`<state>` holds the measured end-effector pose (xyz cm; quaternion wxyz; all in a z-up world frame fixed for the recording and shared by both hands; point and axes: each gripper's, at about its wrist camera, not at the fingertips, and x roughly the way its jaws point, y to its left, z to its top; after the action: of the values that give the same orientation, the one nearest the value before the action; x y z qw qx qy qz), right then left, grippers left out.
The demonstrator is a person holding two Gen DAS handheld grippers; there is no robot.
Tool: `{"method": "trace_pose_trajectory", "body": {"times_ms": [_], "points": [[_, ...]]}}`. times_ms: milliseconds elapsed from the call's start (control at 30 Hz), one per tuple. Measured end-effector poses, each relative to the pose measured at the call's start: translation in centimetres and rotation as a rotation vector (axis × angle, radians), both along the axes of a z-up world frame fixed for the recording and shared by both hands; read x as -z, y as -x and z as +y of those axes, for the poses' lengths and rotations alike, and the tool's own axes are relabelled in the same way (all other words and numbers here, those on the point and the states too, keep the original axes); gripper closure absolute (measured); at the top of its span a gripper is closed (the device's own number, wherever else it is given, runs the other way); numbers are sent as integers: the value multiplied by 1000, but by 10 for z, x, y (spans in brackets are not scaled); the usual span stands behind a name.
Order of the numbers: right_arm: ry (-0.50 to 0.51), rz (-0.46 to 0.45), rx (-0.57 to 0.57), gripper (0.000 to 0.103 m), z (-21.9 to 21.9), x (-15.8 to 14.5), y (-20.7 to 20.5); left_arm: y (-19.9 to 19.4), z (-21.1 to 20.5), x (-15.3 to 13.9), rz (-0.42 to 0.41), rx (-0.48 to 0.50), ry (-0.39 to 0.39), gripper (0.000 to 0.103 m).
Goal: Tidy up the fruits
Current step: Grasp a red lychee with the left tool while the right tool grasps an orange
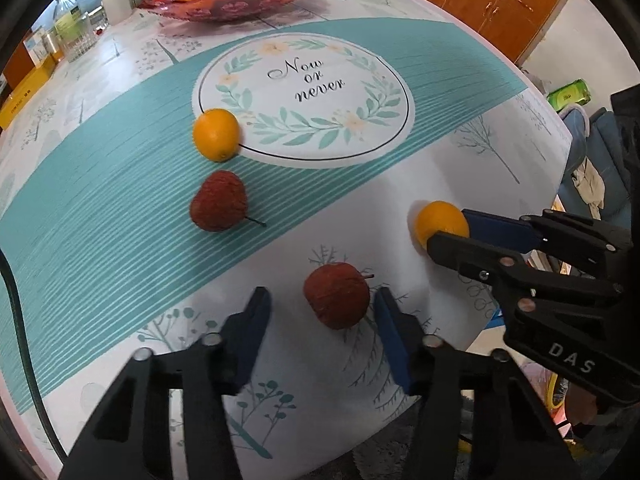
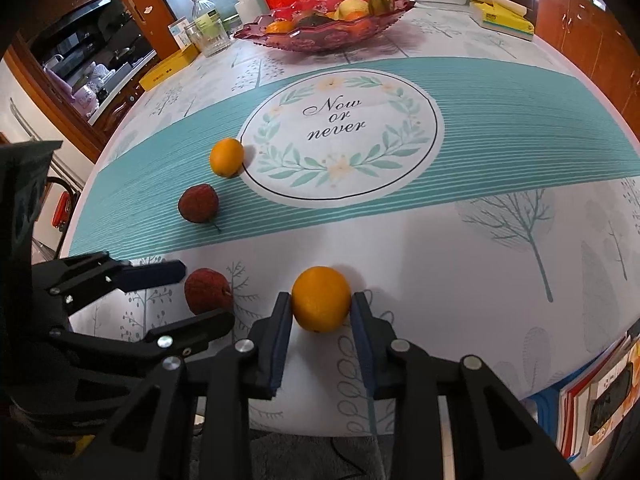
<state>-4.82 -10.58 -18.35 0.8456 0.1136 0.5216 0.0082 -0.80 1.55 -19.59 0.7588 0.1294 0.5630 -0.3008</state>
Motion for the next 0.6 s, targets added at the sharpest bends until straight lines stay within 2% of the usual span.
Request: {"method": "trace_pose_trajectory", "body": {"times_ms": [100, 333, 600], "points": [[1, -5, -2, 73, -1, -2, 1, -2, -2, -1, 10, 1, 22, 73], [1, -24, -9, 73, -6, -13, 0, -5, -6, -8, -7, -3, 34, 74], [9, -87, -30, 73, -10, -45, -9, -20, -9, -53, -101, -28, 81, 74]]}}
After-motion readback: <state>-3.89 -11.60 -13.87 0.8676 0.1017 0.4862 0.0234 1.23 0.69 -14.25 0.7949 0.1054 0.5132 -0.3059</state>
